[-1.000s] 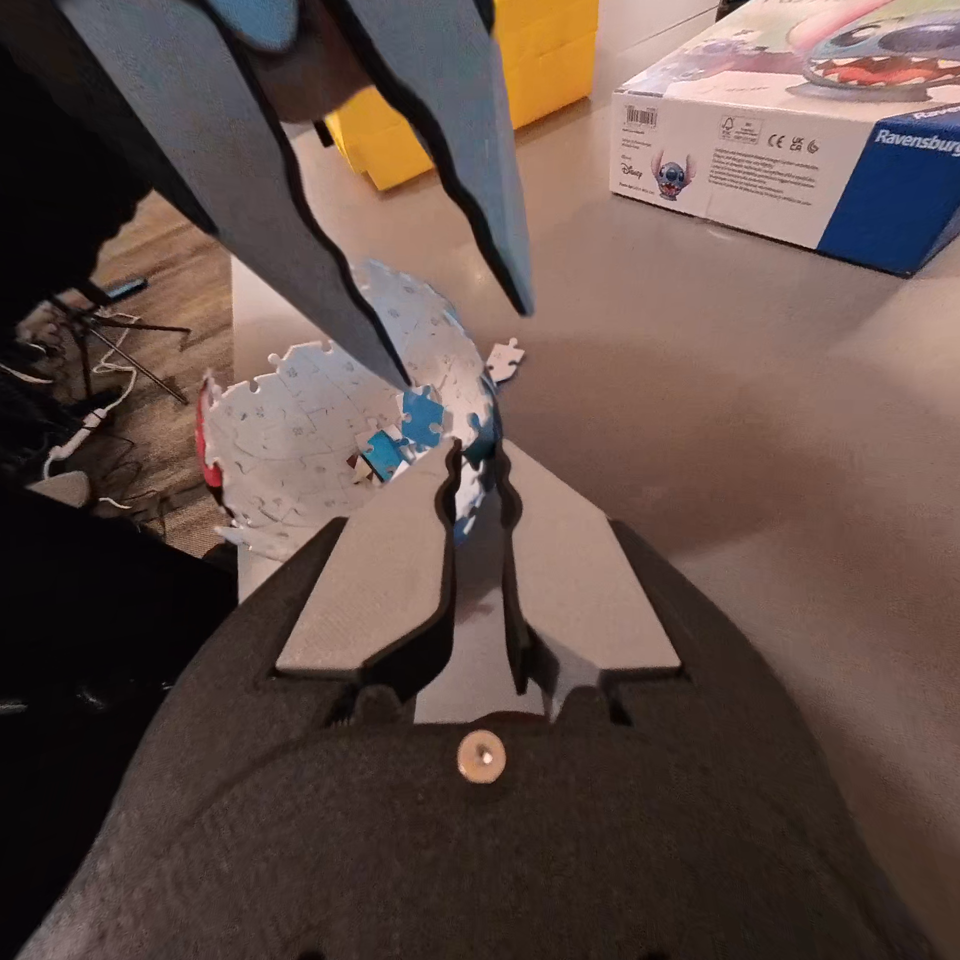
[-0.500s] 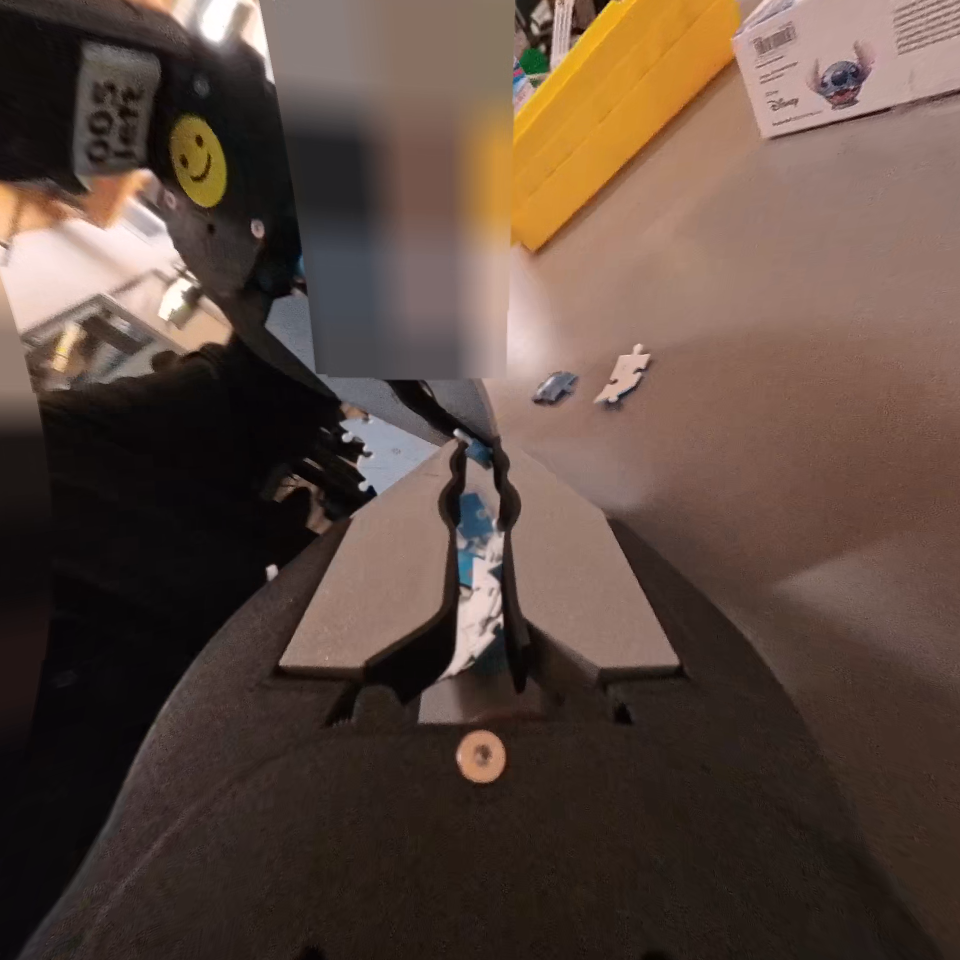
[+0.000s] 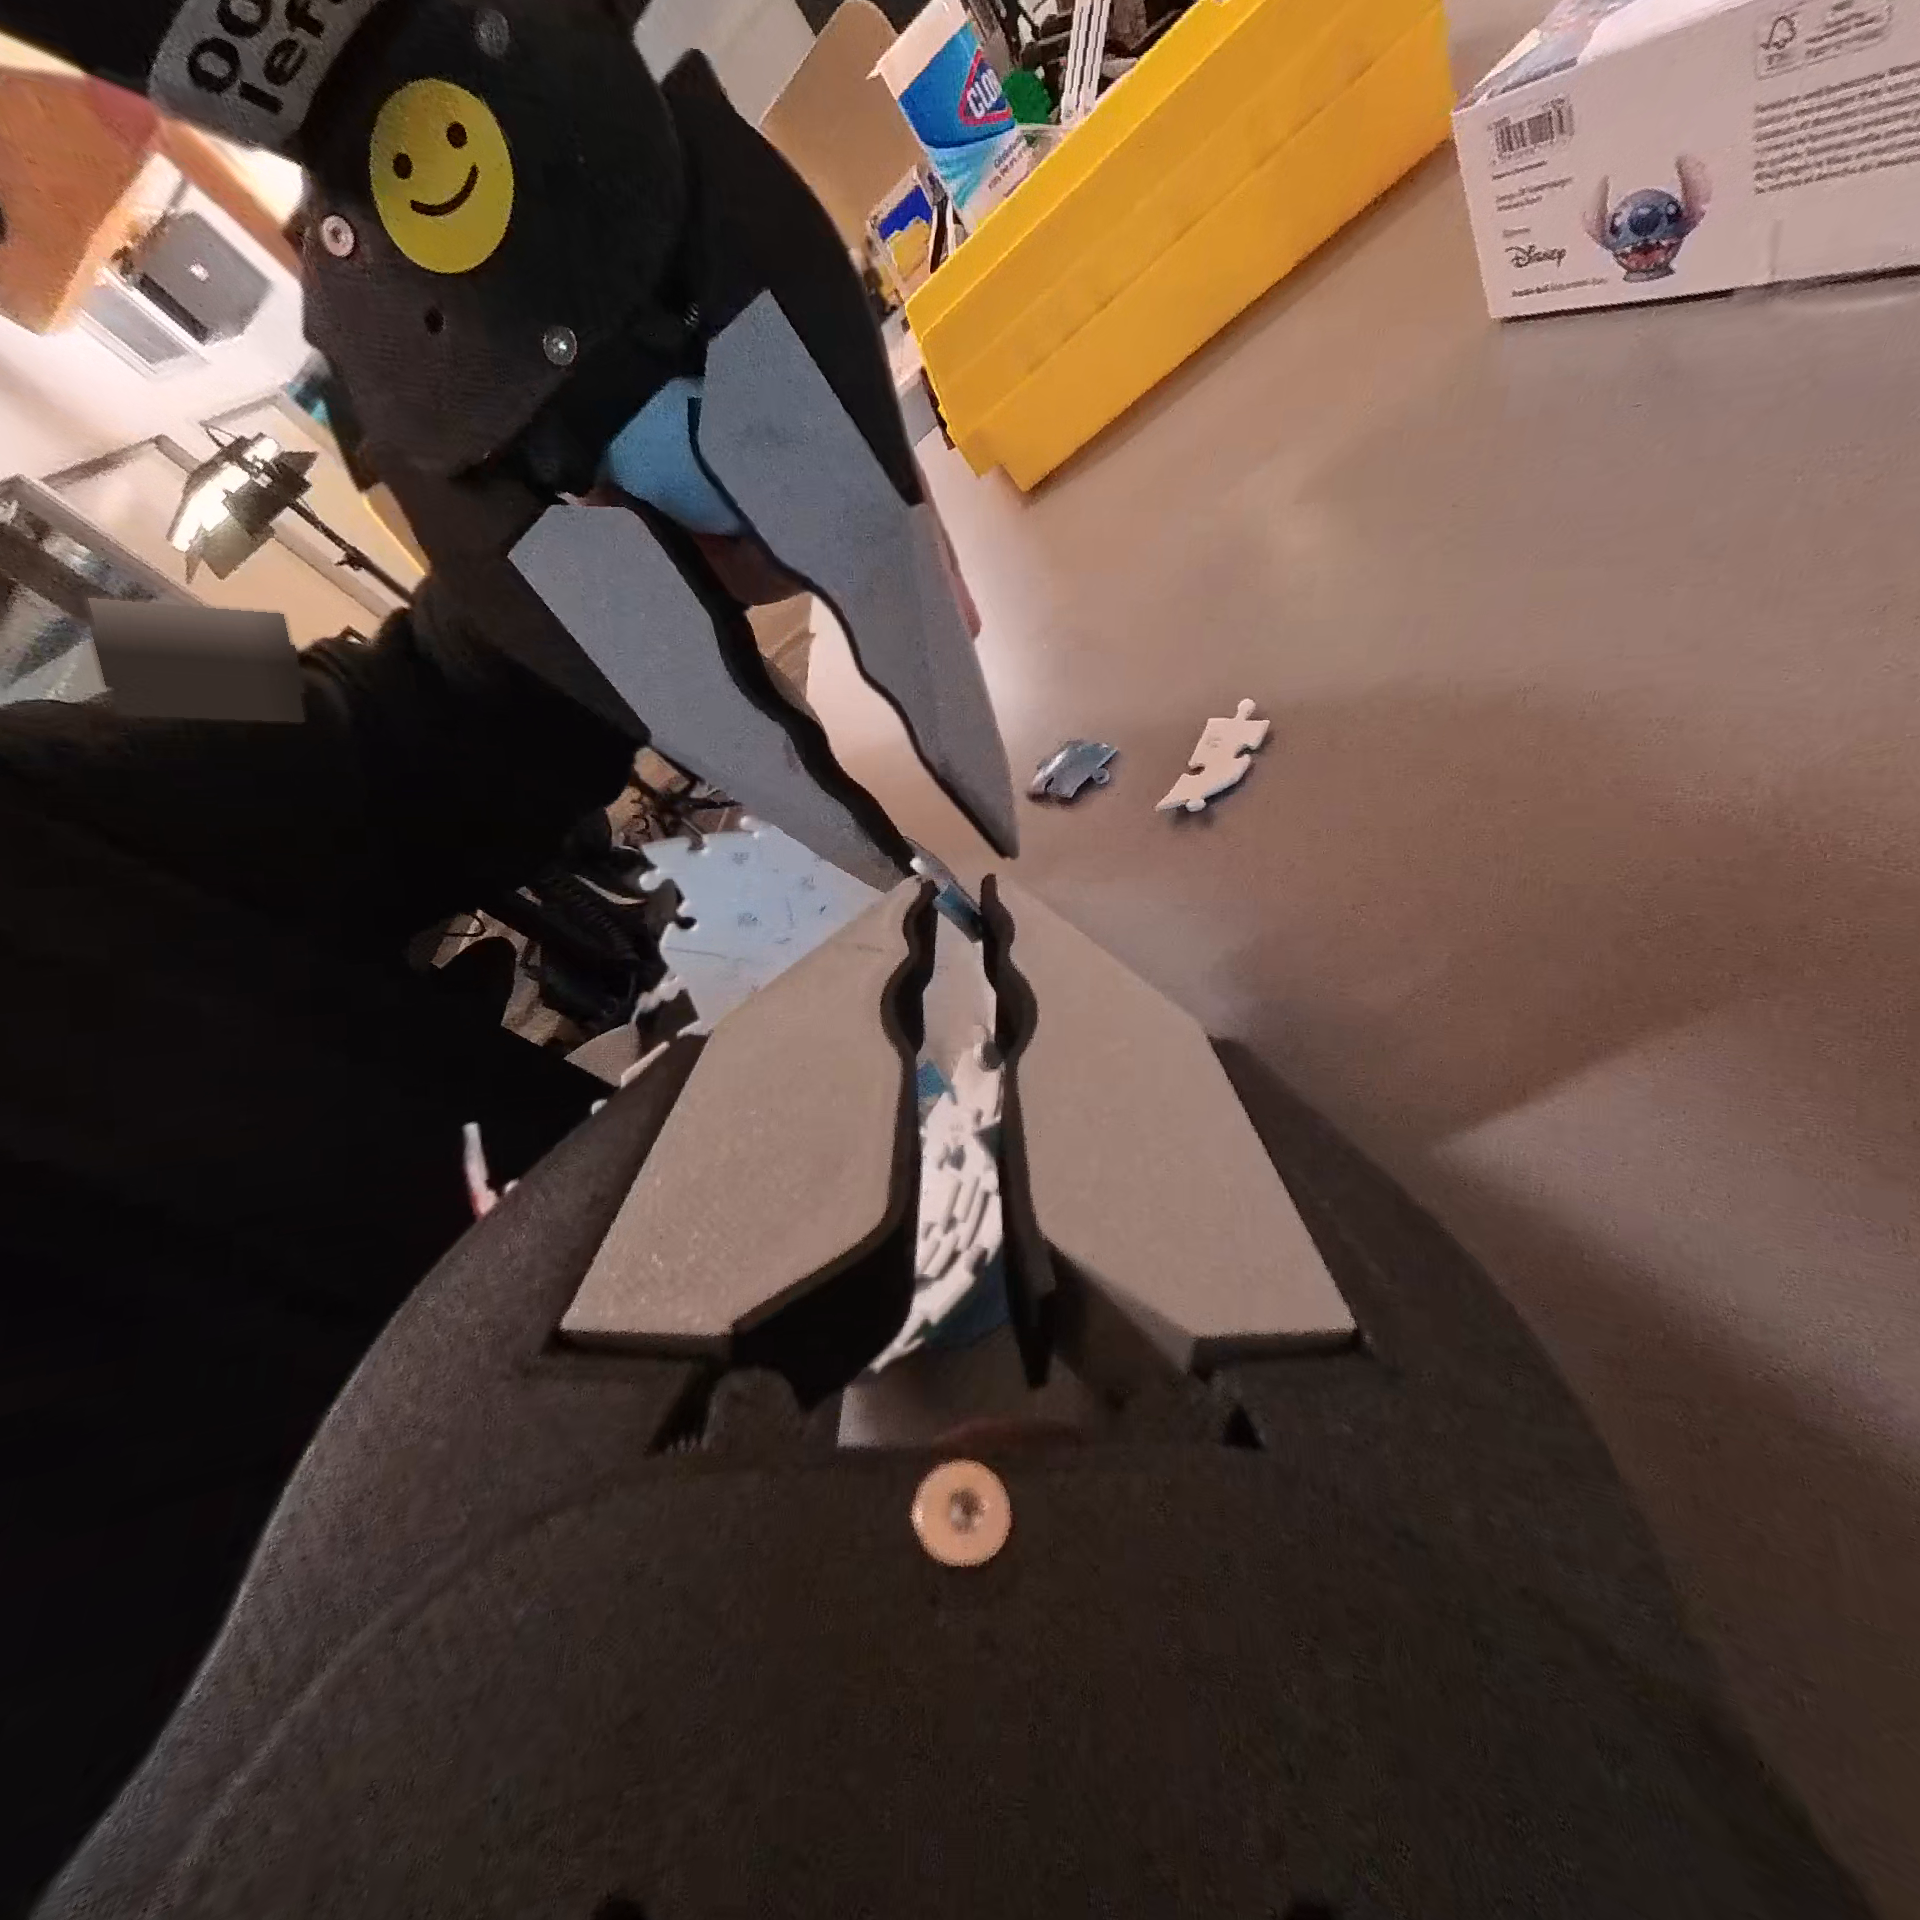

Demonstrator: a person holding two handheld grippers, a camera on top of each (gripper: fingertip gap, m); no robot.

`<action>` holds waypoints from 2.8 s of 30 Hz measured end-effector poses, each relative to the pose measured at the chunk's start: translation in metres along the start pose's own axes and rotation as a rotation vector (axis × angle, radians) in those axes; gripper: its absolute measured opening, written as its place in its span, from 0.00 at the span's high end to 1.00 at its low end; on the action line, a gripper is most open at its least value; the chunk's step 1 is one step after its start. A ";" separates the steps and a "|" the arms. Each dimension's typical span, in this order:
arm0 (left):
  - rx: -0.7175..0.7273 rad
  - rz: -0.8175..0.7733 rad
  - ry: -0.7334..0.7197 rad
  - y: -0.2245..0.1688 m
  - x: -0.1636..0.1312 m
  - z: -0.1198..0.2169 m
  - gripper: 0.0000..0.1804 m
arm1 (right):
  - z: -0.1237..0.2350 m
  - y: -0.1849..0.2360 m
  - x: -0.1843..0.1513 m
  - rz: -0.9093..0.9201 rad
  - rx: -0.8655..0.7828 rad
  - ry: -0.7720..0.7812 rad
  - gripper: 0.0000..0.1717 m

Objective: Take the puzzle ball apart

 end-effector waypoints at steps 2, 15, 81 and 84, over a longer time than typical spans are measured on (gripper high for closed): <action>0.012 0.010 -0.021 0.003 0.002 0.004 0.88 | 0.000 0.002 0.002 0.002 0.019 -0.023 0.97; 0.022 -0.077 0.071 -0.004 -0.010 -0.016 0.99 | 0.003 0.004 0.002 0.124 -0.058 0.012 0.97; 0.287 -0.011 -0.108 0.038 -0.031 0.000 1.00 | 0.332 0.049 -0.160 0.076 -1.061 0.384 0.75; 0.298 -0.005 -0.099 0.037 -0.031 0.001 1.00 | 0.328 0.043 -0.160 0.104 -0.958 0.309 0.84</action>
Point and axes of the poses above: each gripper's, where its closed fingertips meet, z back along the fingers, x out of its top, y = z × x across the jaws, the point moved 4 cm from there along z, back along the fingers, and after that the axes turned 10 degrees about x, right-handed, at the moved point
